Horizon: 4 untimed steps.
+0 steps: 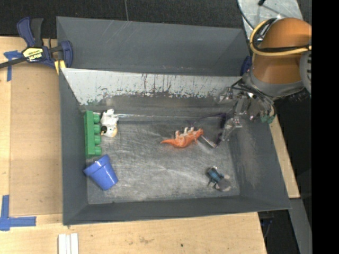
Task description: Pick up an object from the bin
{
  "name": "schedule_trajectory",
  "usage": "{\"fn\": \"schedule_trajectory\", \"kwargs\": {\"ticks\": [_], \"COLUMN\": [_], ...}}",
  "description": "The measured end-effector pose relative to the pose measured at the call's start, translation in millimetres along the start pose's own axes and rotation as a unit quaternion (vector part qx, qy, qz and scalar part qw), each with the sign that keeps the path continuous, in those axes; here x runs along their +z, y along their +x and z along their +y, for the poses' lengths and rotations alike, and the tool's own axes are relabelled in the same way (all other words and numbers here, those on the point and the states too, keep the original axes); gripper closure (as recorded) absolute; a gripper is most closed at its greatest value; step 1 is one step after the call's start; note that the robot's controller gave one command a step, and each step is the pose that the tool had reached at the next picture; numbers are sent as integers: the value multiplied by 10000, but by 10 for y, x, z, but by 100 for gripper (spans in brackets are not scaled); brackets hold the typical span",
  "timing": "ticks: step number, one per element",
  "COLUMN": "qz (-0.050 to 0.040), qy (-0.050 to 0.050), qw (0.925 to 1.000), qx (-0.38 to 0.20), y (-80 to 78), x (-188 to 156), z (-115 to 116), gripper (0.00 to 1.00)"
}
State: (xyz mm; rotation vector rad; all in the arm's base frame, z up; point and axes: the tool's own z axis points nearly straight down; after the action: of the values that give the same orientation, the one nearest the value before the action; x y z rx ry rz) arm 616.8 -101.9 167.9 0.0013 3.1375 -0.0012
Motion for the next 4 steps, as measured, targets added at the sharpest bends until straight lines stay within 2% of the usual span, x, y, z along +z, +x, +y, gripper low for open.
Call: {"fn": "schedule_trajectory", "kwargs": {"ticks": [1,2,3,4], "qz": [-22,14,-6,11], "qy": [2,-4,-4,-9], "qw": [10000,9999,9990,9967], "qx": [-12,-114,450,817], "y": [-50,-21,-36,-53], "x": [730,635,598,931], "z": [358,444,593,580], "gripper": [0,0,0,0]}}
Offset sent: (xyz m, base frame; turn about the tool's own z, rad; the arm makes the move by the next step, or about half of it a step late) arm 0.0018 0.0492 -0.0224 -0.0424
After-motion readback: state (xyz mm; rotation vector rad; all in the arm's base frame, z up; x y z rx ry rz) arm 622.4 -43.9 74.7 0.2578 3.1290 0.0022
